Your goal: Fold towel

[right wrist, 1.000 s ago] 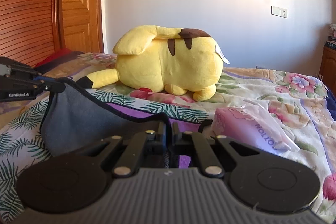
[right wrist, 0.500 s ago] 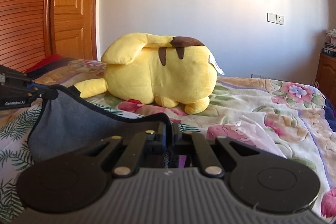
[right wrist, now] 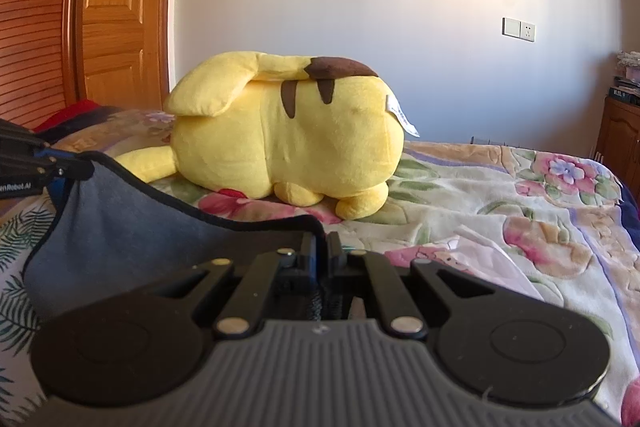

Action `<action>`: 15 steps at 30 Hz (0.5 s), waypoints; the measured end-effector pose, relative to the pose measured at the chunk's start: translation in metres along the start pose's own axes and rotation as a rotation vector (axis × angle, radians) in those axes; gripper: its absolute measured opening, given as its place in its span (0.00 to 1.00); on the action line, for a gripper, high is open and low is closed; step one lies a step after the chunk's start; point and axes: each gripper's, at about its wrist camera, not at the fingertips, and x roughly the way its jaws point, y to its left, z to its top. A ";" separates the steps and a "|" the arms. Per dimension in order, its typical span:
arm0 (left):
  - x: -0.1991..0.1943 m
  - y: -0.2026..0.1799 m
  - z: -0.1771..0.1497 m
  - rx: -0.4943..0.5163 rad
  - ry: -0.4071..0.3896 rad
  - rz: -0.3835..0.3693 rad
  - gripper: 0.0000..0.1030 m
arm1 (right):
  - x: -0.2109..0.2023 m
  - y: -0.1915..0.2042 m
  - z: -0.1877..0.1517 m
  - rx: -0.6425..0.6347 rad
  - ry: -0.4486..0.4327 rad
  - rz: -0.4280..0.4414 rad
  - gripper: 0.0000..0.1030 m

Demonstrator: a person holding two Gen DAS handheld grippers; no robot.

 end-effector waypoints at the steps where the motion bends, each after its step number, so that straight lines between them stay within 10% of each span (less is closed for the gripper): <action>1: 0.004 0.002 -0.001 -0.009 0.006 0.002 0.06 | 0.003 0.000 0.000 -0.001 0.002 -0.001 0.06; 15: 0.059 0.003 -0.029 -0.049 0.099 0.005 0.07 | 0.042 -0.006 -0.021 -0.001 0.064 -0.005 0.06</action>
